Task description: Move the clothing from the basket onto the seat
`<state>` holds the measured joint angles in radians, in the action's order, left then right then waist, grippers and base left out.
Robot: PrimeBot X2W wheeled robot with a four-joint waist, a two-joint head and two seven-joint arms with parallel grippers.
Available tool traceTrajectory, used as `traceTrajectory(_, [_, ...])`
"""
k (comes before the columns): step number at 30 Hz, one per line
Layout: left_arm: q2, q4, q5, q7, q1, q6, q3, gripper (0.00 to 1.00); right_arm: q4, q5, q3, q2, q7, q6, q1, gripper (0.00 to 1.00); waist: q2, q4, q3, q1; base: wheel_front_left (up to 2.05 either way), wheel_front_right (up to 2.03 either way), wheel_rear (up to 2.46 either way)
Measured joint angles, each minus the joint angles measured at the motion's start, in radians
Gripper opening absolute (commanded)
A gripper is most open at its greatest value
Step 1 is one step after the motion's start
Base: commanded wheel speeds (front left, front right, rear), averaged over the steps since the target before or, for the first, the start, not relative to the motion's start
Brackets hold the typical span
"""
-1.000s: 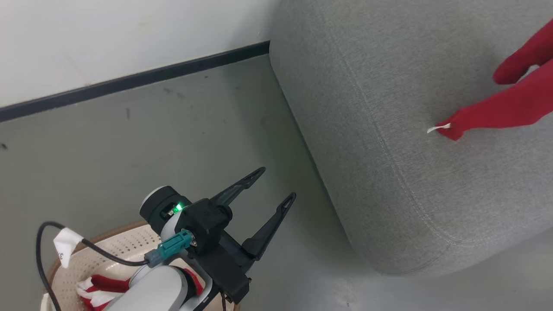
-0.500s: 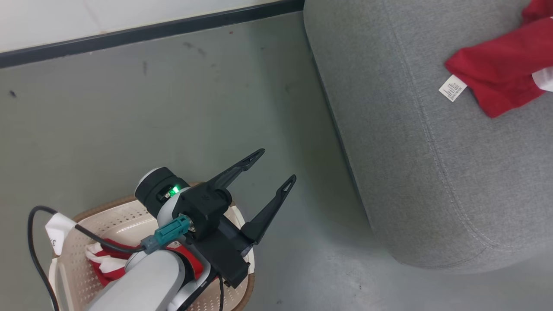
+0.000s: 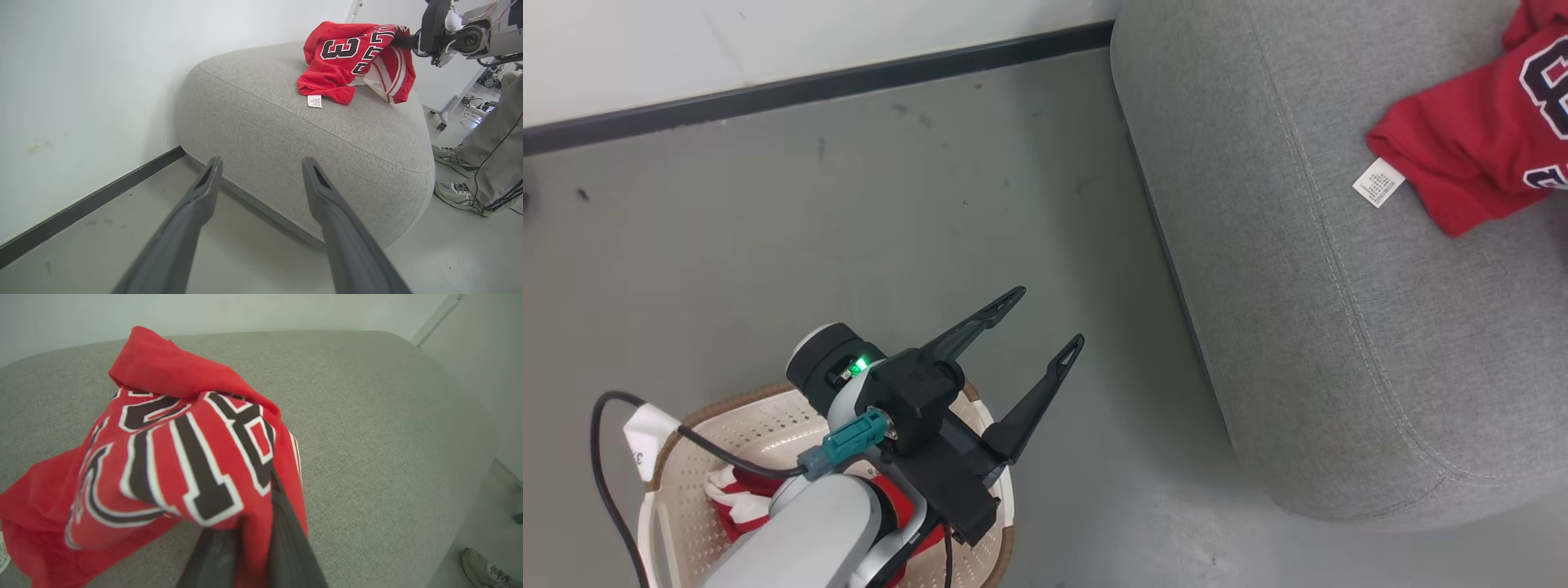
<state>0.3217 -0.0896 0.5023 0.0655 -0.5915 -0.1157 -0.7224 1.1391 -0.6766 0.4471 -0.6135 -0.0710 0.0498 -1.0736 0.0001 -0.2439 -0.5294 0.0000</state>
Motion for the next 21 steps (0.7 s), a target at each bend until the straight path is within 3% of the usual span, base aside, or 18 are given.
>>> traceTrajectory(11, [-0.007,-0.038,0.014,0.035,0.003,0.000,-0.002,1.00,0.037,0.071,0.096,0.018,0.093,0.048,0.001,1.00,0.0000,0.004,0.053,0.0000,0.00,0.00,0.00])
traceTrajectory(21, [-0.020,-0.090,0.047,0.069,0.026,-0.008,-0.001,1.00,0.044,0.103,0.131,0.034,0.112,0.056,0.034,1.00,-0.0001,0.001,0.119,-0.0001,0.00,0.00,0.00])
